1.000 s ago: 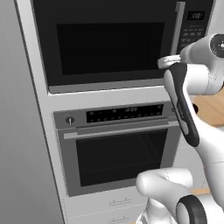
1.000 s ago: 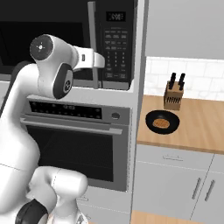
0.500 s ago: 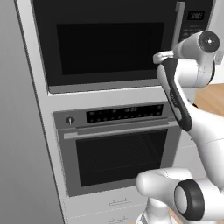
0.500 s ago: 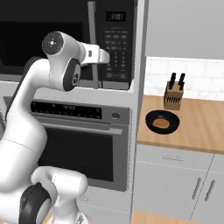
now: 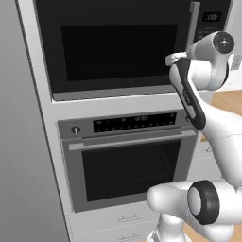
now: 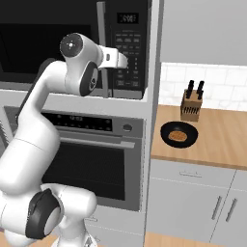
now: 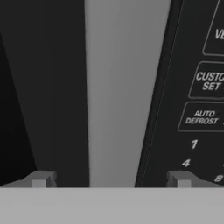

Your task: Open the microwave, place the bowl with waffle inside the microwave, then close the microwave door and turn it on.

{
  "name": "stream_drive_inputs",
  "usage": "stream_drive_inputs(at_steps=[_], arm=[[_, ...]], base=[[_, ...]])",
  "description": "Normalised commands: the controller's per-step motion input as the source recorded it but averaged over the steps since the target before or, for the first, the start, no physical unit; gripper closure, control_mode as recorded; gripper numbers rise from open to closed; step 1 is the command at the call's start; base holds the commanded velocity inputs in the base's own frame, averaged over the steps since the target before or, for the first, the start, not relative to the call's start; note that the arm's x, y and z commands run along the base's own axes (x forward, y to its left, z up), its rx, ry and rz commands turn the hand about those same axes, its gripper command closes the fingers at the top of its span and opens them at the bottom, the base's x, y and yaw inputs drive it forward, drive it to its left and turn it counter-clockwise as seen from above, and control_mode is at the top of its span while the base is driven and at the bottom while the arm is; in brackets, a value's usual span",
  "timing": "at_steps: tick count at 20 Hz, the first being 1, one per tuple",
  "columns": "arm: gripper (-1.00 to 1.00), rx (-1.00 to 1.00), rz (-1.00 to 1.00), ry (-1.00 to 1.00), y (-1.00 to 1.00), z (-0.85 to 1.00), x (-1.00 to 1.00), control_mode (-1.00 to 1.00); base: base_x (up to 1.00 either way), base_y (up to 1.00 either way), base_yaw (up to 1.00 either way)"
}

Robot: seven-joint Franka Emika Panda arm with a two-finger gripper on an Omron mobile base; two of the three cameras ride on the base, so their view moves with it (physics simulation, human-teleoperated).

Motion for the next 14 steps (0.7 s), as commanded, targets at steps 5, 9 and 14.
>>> stream_drive_inputs(at_steps=[5,9,14], arm=[[-1.0,0.02,0.0,0.0,0.0,-0.16,0.38,-1.0],[1.0,0.0,0.0,0.0,0.0,-0.03,0.27,-1.0],[1.0,0.0,0.0,-0.01,0.01,0.0,0.04,-1.0]], base=[[0.0,0.0,0.0],[0.0,0.0,0.0],[0.0,0.0,0.0]])
